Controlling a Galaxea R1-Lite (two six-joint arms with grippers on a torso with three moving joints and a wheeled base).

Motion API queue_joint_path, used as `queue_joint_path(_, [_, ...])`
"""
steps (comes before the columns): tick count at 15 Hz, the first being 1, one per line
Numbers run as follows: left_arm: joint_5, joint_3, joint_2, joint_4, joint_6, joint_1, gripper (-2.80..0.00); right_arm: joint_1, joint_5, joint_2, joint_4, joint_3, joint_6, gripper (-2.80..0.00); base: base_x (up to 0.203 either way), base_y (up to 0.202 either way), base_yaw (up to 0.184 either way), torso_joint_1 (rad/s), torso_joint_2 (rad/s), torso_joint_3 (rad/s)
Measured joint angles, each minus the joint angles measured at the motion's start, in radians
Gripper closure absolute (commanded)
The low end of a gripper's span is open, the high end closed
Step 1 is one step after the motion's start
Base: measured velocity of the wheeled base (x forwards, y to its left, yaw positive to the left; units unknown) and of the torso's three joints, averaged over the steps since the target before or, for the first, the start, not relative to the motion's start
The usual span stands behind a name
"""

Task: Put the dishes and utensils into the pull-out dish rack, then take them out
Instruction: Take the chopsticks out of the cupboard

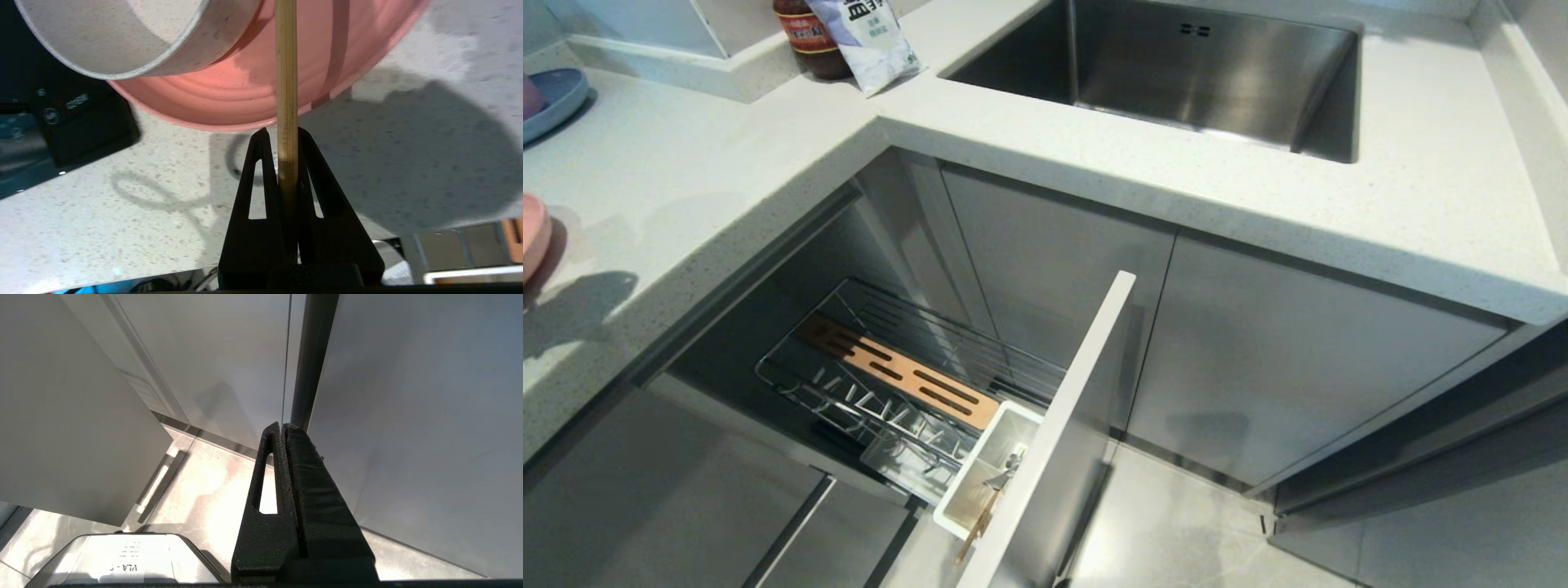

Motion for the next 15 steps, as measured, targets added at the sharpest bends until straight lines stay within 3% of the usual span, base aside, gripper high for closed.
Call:
queue_joint_path(14, [0.023, 0.031, -0.001, 0.071, 0.034, 0.019, 0.00, 0.000, 0.000, 0.000, 0.000, 0.000, 0.000, 0.00, 0.000, 0.000, 0.000, 0.000, 0.00, 0.000])
queue_joint_path(15, [0.023, 0.032, -0.001, 0.071, 0.042, 0.019, -2.80, 0.000, 0.000, 0.000, 0.000, 0.000, 0.000, 0.00, 0.000, 0.000, 0.000, 0.000, 0.00, 0.000])
